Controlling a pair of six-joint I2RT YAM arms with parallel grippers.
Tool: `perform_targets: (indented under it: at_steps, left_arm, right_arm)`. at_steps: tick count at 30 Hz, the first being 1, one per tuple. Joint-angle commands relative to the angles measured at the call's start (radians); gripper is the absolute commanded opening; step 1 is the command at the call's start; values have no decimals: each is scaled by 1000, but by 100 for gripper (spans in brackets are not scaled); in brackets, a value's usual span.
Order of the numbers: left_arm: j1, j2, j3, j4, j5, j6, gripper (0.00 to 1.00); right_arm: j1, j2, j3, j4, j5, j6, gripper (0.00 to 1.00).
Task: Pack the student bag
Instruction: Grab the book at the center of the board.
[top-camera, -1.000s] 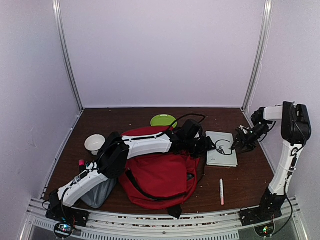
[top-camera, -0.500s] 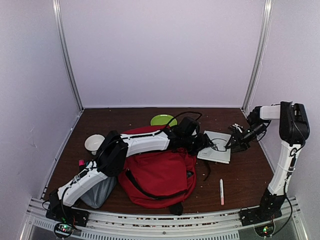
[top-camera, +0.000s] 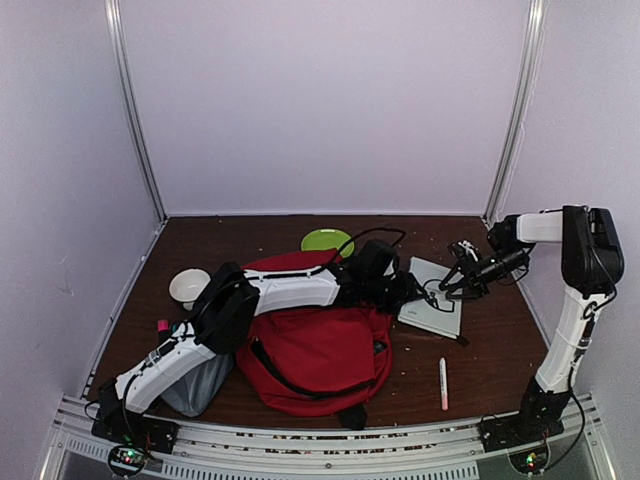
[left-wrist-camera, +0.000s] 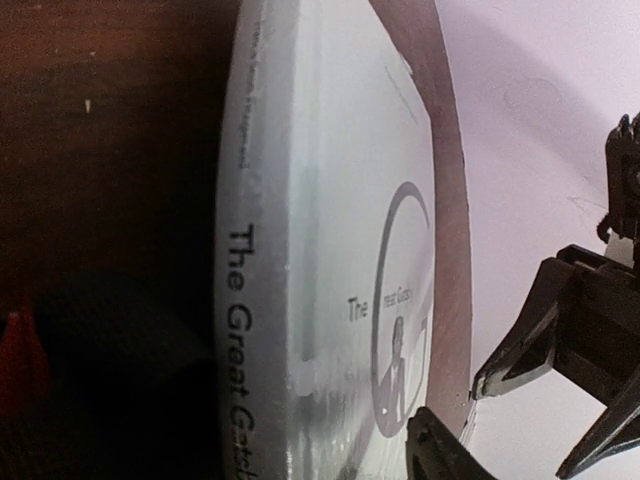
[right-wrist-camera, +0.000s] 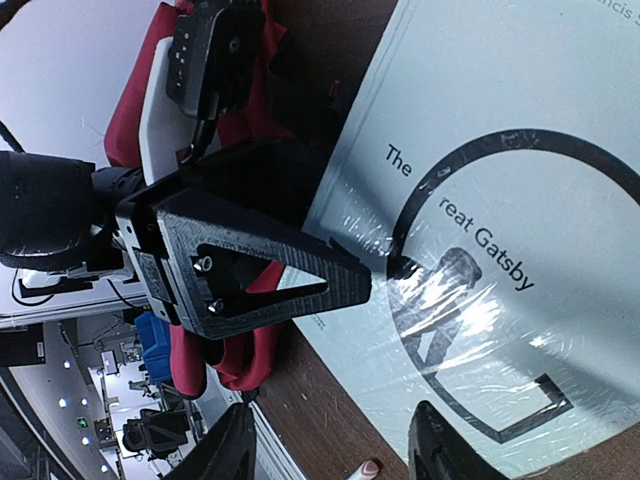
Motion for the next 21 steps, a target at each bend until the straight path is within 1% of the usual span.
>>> perform_targets:
  at_steps: [1,4,5,6,8,10,14,15,17,20,21]
  left_arm:
    - [-6,-3,-31,54,41,1,50]
    - [-2,-39,-93,128,46,-36,42]
    - [0,-60,-137,170,46,-37,37]
    - [1,-82,-165,197,44,-34,34]
    - [4,-135,-224,235,45,-24,30]
    - [10,-184,-283,281,51,-20,24]
    - [16,-275,-402,405,74,-13,19]
    - [16,-295,-431,435,78,10,18]
    - [18,-322,-479,484,82,28,12]
    - [23,-327,-544,628,100,4,4]
    - [25,-323,-565,703,108,-32,1]
  right_arm:
    - [-4,-48,-25,59,40,36,53]
    - [-10,-73,-38,70,66,40,54]
    - [-13,-73,-38,64,71,36,54]
    - [-16,-73,-36,55,78,30,54]
    - [-25,-71,-39,45,100,19,54]
    - [-38,-69,-44,35,111,2,54]
    - [-81,-79,-26,-35,85,-58,55]
    - [-104,-88,-23,-50,71,-71,56]
    - [-133,-110,-25,-72,42,-93,59]
    - [-147,-120,-41,-75,29,-116,62]
    - [-146,-116,-46,-76,23,-125,63]
